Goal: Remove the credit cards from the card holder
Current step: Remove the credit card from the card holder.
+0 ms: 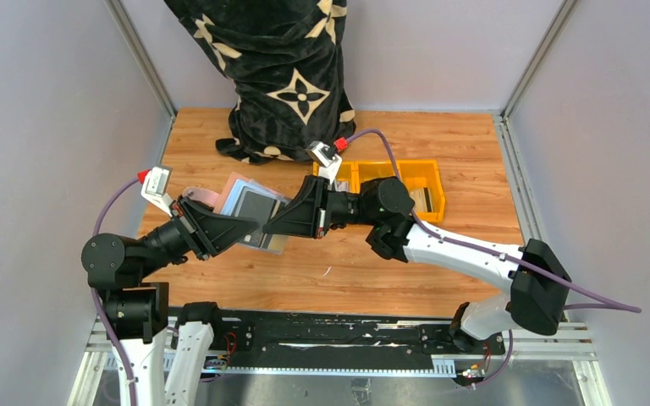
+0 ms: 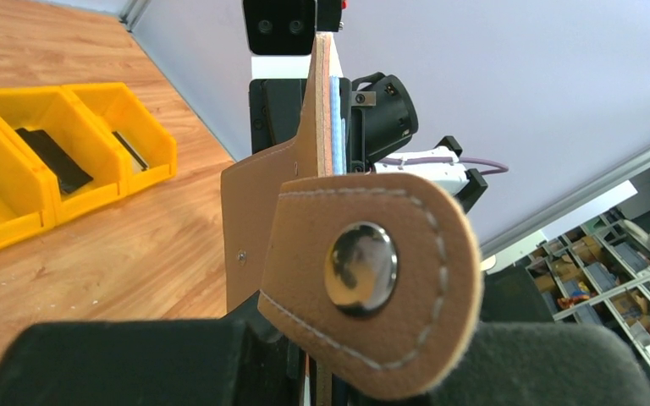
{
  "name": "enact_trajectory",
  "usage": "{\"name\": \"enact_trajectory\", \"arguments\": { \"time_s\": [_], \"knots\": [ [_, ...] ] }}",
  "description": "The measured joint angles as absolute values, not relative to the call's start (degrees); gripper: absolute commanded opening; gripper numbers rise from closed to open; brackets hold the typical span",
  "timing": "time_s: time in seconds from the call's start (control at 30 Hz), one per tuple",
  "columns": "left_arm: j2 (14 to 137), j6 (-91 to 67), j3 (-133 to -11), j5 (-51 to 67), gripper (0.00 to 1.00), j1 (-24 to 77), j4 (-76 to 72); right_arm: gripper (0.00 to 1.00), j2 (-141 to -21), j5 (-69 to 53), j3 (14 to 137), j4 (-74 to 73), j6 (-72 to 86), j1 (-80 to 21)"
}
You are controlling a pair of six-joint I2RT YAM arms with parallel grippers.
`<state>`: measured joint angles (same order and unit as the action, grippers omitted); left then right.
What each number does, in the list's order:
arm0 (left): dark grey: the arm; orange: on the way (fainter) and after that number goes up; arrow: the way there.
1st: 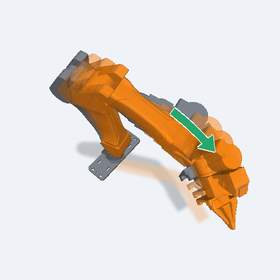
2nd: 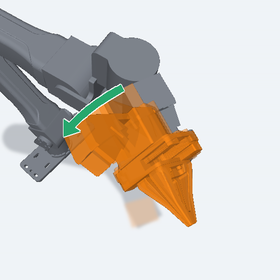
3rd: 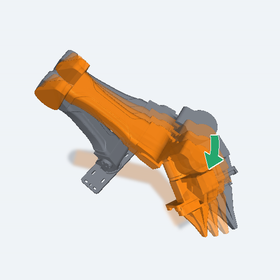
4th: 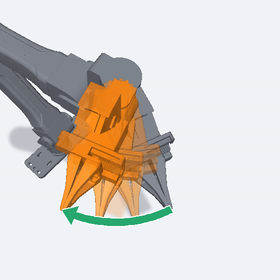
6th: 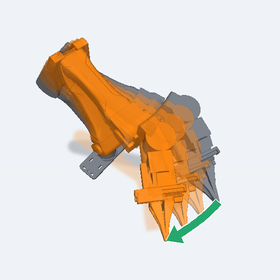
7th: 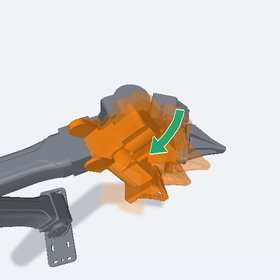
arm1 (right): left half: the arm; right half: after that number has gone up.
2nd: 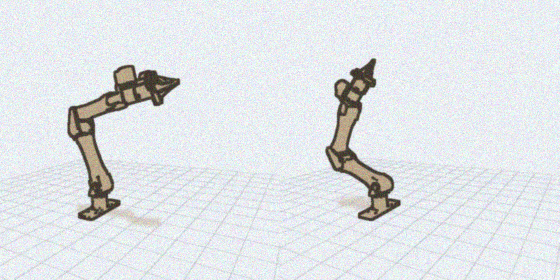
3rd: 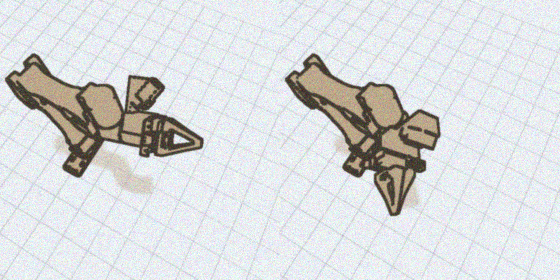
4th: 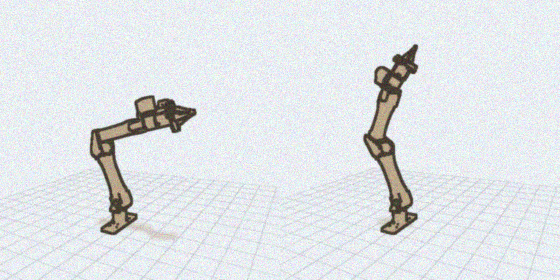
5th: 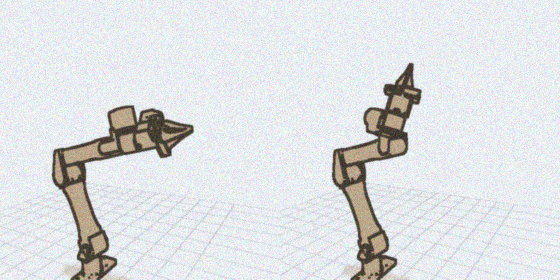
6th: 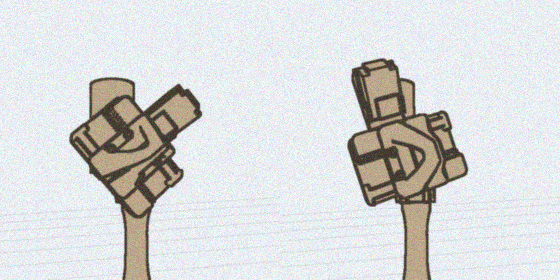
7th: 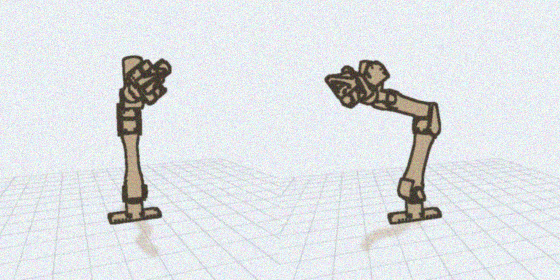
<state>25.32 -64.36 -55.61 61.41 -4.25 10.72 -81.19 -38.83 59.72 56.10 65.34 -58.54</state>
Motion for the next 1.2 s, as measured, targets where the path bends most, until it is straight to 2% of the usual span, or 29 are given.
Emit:
{"name": "enact_trajectory", "arguments": {
  "time_s": [0.37, 0.5, 0.67, 0.93, 1.1, 1.2],
  "knots": [
    [25.5, -65.08, -57.74, 61.95, 0.08, -3.99, 10.15, 0.02, -78.54, -38.7, 55.35, 56.1, 64.99, -57.65],
    [25.26, -65.17, -58.94, 62.04, 0.08, -3.99, 9.04, 0.31, -78.56, -38.74, 55.09, 54.92, 64.86, -57.21],
    [25.23, -65.04, -58.94, 62.17, 0.08, -3.97, 9.19, 0.4, -78.56, -39.4, 55.59, 55.81, 65.14, -57.21],
    [25.21, -63.92, -58.94, 62.22, 0.08, -3.97, 9.98, 0.46, -75.18, -41.06, 56.1, 54.98, 64.62, -57.21],
    [25.21, -63.18, -58.94, 62.24, 0.08, -3.97, 10.87, 0.58, -72.2, -42.02, 58.63, 51.16, 62.72, -57.21],
    [25.21, -62.81, -58.94, 62.26, 0.08, -3.97, 11.0, 0.6, -70.72, -41.89, 60.12, 45.58, 59.7, -57.21]
  ]
}}
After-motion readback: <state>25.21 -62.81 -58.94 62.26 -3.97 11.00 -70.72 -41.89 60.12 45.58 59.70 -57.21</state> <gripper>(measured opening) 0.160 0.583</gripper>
